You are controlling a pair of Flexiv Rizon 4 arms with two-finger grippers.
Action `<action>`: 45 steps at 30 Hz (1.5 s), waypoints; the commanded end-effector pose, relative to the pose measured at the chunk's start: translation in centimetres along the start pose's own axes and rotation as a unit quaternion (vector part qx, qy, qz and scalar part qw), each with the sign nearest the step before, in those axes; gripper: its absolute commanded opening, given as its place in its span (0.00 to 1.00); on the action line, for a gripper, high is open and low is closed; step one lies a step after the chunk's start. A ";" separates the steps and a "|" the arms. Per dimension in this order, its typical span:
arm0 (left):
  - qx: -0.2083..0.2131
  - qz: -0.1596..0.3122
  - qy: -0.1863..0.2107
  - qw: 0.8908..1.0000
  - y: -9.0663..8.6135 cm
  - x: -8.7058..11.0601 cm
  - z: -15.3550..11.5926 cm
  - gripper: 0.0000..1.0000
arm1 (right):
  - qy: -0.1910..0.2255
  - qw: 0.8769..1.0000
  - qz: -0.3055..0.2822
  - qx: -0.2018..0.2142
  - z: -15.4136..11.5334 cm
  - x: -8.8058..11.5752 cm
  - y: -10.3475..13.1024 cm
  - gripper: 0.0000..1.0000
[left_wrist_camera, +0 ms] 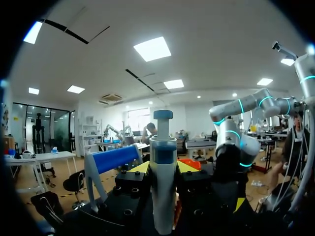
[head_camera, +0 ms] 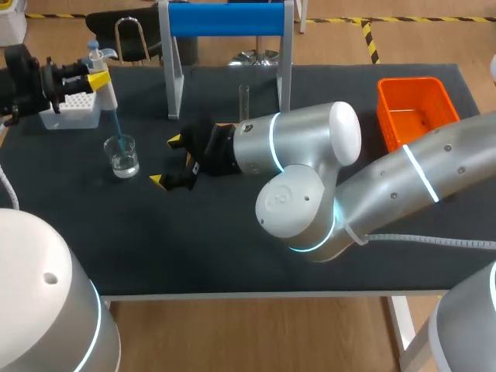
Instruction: Invert the test tube, pick up the pipette, mount the tip to pipette, aspirate from beaker and dispense into the tube, eject the tip, return the pipette, and cap with the stopper.
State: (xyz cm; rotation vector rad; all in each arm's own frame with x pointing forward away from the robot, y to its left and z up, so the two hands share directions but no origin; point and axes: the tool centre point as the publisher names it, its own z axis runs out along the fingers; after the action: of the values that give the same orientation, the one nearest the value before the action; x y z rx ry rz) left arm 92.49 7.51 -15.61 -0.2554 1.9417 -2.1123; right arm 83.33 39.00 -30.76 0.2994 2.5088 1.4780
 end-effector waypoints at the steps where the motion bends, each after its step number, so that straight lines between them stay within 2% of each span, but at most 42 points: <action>1: 0.004 -0.002 0.004 1.000 0.6 -0.4 -0.2 0.00 | 0.001 1.000 0.000 0.000 -0.1 0.0 0.0 1.00; 27: 0.003 -0.032 -0.001 0.999 2.9 -1.3 -0.7 0.00 | 0.001 1.000 0.000 0.000 -0.1 0.0 0.0 1.00; 45: 0.003 -0.039 -0.003 0.999 3.2 -1.5 -0.9 0.00 | 0.001 1.000 0.000 0.000 -0.1 0.0 0.0 1.00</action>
State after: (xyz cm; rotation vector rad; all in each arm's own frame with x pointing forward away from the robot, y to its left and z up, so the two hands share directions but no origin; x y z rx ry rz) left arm 93.74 8.38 -18.78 -0.3483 1.9509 -2.1568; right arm 83.30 38.99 -30.77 0.2995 2.5076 1.4787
